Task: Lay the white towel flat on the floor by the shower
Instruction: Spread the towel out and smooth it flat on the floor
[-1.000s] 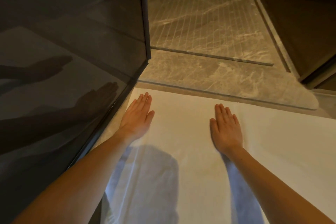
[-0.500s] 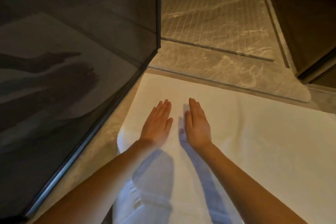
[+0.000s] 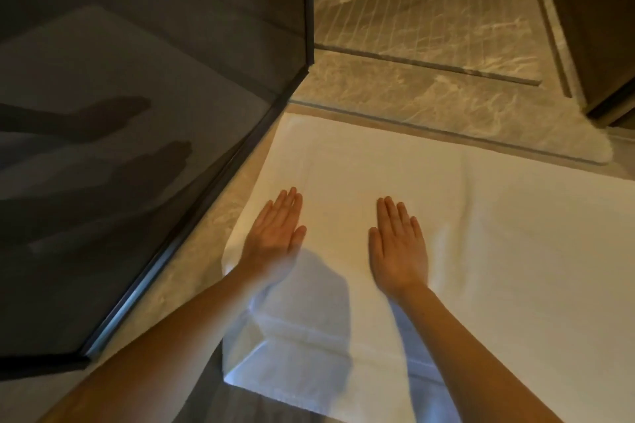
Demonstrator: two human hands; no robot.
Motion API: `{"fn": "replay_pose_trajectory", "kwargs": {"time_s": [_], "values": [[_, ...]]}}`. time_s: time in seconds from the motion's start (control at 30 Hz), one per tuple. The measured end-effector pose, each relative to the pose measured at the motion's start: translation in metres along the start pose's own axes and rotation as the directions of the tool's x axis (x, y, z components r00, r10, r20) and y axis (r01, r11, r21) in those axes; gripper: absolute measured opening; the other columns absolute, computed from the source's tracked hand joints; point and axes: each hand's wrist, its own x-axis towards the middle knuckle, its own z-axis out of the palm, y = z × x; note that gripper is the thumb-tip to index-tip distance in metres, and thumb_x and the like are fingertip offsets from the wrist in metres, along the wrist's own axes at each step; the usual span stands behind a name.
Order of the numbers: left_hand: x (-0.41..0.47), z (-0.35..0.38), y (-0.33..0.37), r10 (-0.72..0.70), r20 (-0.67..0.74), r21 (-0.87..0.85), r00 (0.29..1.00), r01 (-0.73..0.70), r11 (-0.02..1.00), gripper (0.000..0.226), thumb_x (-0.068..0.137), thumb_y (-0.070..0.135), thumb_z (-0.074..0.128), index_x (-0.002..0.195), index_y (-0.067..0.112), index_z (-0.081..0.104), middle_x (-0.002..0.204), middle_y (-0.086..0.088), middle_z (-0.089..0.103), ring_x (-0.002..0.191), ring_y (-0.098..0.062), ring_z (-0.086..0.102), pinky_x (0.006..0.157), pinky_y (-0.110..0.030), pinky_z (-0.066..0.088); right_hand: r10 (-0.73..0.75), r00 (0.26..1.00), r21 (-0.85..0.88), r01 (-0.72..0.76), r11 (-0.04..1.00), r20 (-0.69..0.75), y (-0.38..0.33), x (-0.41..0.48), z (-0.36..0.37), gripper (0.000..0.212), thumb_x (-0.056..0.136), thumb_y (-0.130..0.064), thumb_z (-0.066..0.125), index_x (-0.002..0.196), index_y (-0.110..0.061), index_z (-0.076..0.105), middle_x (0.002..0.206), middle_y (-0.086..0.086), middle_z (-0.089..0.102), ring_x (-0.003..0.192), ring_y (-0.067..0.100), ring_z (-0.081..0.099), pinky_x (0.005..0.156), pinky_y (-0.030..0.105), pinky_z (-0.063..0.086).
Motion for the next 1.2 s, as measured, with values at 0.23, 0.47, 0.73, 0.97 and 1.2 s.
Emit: {"fn": "replay_pose_trajectory", "kwargs": {"time_s": [0.23,0.47,0.73,0.97,1.2], "values": [[-0.020,-0.015,-0.049,-0.085,0.046,0.005,0.995,0.085,0.996,0.066,0.095,0.051,0.002,0.153,0.020,-0.004,0.160,0.007,-0.009,0.144,-0.002,-0.015,0.117,-0.025,-0.009,0.106,0.994,-0.011,-0.106,0.994,-0.030,0.063,-0.025,-0.017,0.059,0.101,-0.036,0.010,0.156,-0.016,0.005,0.164,-0.001,0.004,0.151,0.015,0.001,0.122,0.035,0.002],[-0.023,-0.037,-0.040,-0.095,0.108,0.186,0.990,0.074,0.980,0.063,0.099,0.041,0.009,0.153,0.009,-0.003,0.162,-0.006,-0.007,0.148,-0.015,-0.009,0.118,-0.031,-0.011,0.140,0.990,-0.058,-0.139,0.989,0.001,0.067,-0.026,-0.020,0.058,0.102,-0.035,0.011,0.155,-0.013,0.001,0.164,0.003,0.001,0.151,0.018,-0.002,0.123,0.037,0.001],[-0.075,-0.014,0.053,0.181,0.126,-0.016,0.975,-0.180,0.983,0.060,0.100,0.042,0.010,0.153,0.013,0.004,0.161,-0.003,0.001,0.149,-0.017,-0.002,0.119,-0.031,-0.005,-0.055,0.998,0.124,0.057,0.991,-0.021,-0.054,-0.080,-0.007,0.057,0.102,-0.030,0.015,0.155,-0.010,0.011,0.163,0.008,0.007,0.151,0.023,0.003,0.122,0.035,-0.001],[-0.098,0.002,0.060,0.194,0.177,0.139,0.965,-0.219,0.966,0.060,0.098,0.032,0.028,0.150,0.004,0.021,0.158,-0.011,0.021,0.147,-0.021,0.015,0.119,-0.040,0.004,-0.121,0.993,0.167,0.117,0.979,0.013,-0.092,-0.103,0.028,0.056,0.103,-0.030,0.021,0.156,-0.019,0.009,0.164,0.000,0.007,0.151,0.016,0.000,0.122,0.032,-0.004],[-0.101,0.003,0.053,0.170,0.160,0.097,0.972,-0.187,0.978,0.061,0.101,0.045,0.009,0.153,0.012,0.006,0.161,-0.004,0.004,0.148,-0.016,0.004,0.121,-0.034,0.001,-0.099,0.995,0.032,0.099,0.995,0.000,-0.040,-0.116,0.023,0.056,0.103,-0.032,0.024,0.155,-0.015,0.015,0.162,0.001,0.011,0.151,0.019,0.005,0.122,0.036,0.002]]}}
